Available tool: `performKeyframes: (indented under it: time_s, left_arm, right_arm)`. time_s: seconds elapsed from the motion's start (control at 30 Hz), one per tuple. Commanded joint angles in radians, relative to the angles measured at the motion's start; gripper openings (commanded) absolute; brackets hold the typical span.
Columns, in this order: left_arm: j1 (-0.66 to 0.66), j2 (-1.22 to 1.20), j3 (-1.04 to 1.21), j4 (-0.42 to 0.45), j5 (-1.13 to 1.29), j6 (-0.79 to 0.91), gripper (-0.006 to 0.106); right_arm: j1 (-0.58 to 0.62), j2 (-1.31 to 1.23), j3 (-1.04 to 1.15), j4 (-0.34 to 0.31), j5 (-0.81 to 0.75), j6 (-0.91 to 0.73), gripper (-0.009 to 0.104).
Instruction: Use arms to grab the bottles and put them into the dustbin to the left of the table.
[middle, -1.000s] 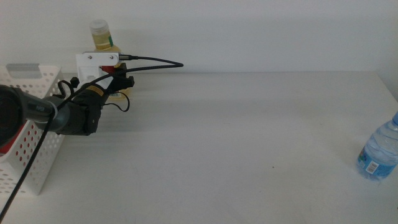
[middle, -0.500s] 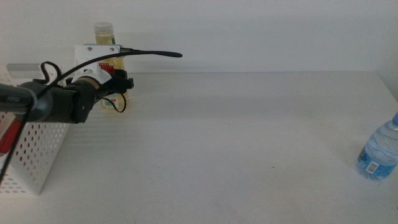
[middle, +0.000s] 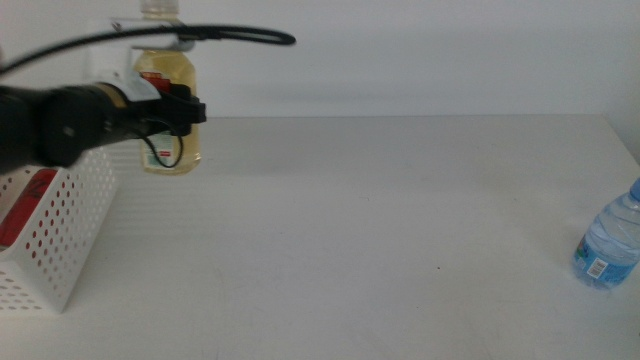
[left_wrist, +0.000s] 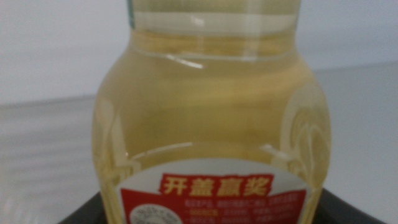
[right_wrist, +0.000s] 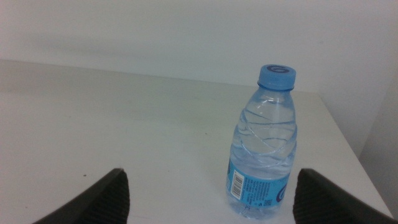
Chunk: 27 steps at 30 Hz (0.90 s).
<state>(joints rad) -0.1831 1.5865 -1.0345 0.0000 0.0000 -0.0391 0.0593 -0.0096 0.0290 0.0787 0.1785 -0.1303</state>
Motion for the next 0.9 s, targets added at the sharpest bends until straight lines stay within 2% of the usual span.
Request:
performKeyframes:
  time_s: [0.0,0.23,0.5,0.67,0.87]
  left_arm:
    - [-0.006,-0.137,-0.034,-0.026,0.012,-0.015,-0.005]
    - [-0.006,-0.324,-0.034,-0.109,0.316,-0.041,-0.005]
    - [0.009,-0.407,-0.057,-0.111,0.556,-0.066,-0.005]
    - [0.092,-0.395,-0.162,-0.111,0.779,0.004,-0.005]
    - [0.241,-0.327,-0.303,-0.111,0.988,0.008,-0.005]
  right_arm:
    - [-0.004,-0.028,-0.009,-0.006,-0.077,-0.009,0.070]
    - [-0.004,-0.028,-0.009,-0.006,-0.077,-0.009,0.070]
    - [-0.004,-0.028,-0.009,-0.006,-0.077,-0.009,0.070]
    - [-0.004,-0.028,-0.009,-0.006,-0.077,-0.009,0.070]
    - [-0.004,-0.028,-0.009,-0.006,-0.077,-0.009,0.070]
